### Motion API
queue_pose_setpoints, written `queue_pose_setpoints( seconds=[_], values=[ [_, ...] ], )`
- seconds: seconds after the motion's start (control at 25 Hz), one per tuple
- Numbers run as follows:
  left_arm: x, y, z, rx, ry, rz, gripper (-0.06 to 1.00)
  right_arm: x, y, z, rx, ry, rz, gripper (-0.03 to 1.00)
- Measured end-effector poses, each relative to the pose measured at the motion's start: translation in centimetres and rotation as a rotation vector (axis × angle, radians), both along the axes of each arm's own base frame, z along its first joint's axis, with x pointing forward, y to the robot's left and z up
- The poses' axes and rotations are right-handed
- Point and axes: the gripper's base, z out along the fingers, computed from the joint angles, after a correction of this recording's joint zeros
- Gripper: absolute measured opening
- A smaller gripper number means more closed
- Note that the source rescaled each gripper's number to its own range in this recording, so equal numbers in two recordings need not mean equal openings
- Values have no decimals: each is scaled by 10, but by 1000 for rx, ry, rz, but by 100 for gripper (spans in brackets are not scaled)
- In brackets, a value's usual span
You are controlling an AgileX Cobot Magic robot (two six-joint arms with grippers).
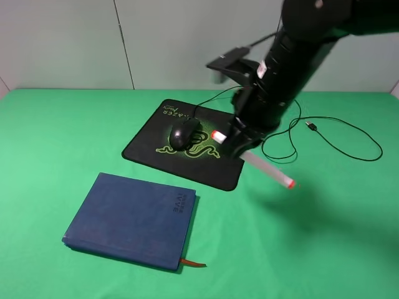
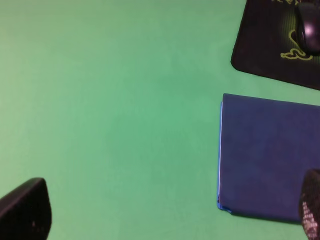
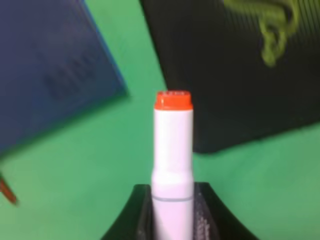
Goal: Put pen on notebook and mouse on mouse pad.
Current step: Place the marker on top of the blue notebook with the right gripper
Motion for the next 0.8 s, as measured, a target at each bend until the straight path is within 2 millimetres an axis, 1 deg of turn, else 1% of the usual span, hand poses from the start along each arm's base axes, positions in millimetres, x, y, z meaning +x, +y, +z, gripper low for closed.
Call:
queue_pose_setpoints(
  seconds=[0.16, 0.28, 0.56, 0.8],
  values=[
    [0, 0, 0, 0, 0, 0, 100, -12, 34, 20, 21, -36, 59, 0],
    [0, 0, 0, 0, 0, 0, 100, -18, 61, 21, 12, -21, 126, 0],
    [0, 0, 0, 0, -2, 0, 100, -27, 126, 7, 7, -13, 255, 0],
    [0, 0, 0, 0, -2, 0, 100, -33, 175, -18, 4, -8, 328, 0]
  ],
)
